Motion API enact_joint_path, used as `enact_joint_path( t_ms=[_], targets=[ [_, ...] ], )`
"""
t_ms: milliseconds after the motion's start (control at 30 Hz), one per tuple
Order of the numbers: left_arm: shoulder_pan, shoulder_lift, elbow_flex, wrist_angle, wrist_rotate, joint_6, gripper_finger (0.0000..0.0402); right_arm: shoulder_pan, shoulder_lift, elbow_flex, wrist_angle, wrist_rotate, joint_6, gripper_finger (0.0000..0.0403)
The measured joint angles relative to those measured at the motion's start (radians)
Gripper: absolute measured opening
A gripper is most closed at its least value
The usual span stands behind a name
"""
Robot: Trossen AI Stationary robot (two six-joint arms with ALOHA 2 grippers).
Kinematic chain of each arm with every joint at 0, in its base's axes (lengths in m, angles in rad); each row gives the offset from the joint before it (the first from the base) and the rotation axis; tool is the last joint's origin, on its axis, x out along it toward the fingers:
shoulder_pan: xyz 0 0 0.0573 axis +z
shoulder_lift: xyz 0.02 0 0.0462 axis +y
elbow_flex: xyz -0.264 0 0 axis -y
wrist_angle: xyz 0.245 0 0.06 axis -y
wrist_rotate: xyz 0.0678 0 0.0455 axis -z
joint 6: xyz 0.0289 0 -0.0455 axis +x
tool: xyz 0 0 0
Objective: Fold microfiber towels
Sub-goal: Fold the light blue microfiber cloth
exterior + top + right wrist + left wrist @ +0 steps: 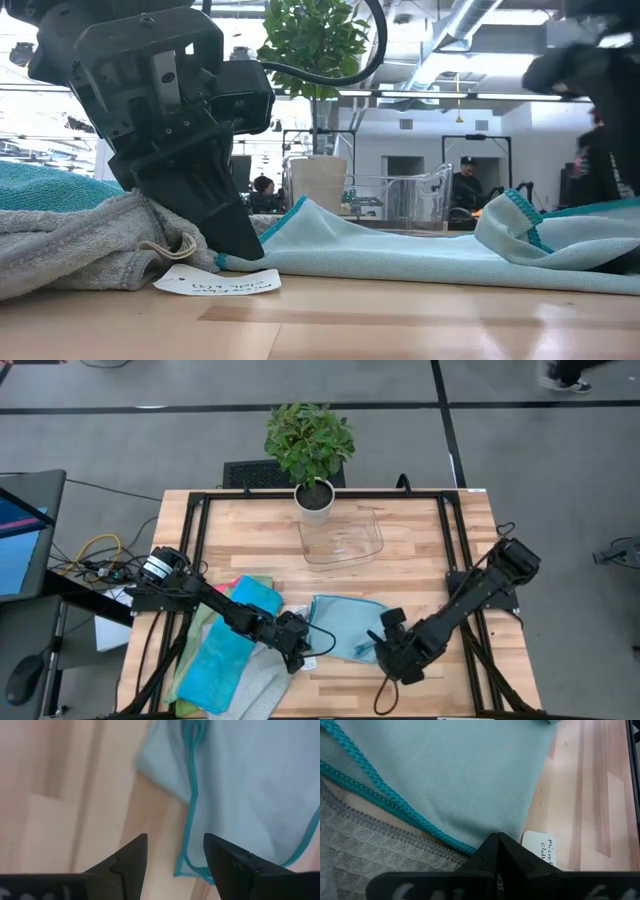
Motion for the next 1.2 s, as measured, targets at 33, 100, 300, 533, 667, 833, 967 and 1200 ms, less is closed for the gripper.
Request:
enact_joint_path(
  t_ms=[33,100,300,533,667,833,967,1200],
  targets=[
    [0.0,0.0,0.0,0.0,0.0,0.0,0.0,0.004,0.0,-0.016,0.002,0.0,0.005,0.0219],
    [0.0,0.0,0.0,-0.001,0.0,0.0,0.0,0.004,0.0,-0.044,0.004,-0.001,0.008,0.0219],
    [0.0,0.0,0.0,-0.003,-0.008,0.004,0.0,0.002,0.0,-0.088,0.023,-0.001,0.008,0.0219],
    [0.0,0.0,0.0,-0.005,-0.027,0.005,0.0,0.002,0.0,-0.147,0.071,-0.005,0.047,0.0218],
    [0.0,0.0,0.0,-0.005,-0.028,0.005,0.0,0.002,0.0,-0.16,0.07,-0.004,0.052,0.0218],
    [0.0,0.0,0.0,-0.005,-0.04,0.005,0.0,0.003,0.002,-0.16,0.087,0.0,0.03,0.0214],
    [0.0,0.0,0.0,-0.006,-0.058,0.004,0.0,0.003,0.041,-0.159,0.089,0.005,0.026,0.0191],
    [0.0,0.0,0.0,-0.007,-0.06,0.003,0.0,0.004,0.087,-0.151,0.087,-0.005,0.026,0.0137]
  ],
)
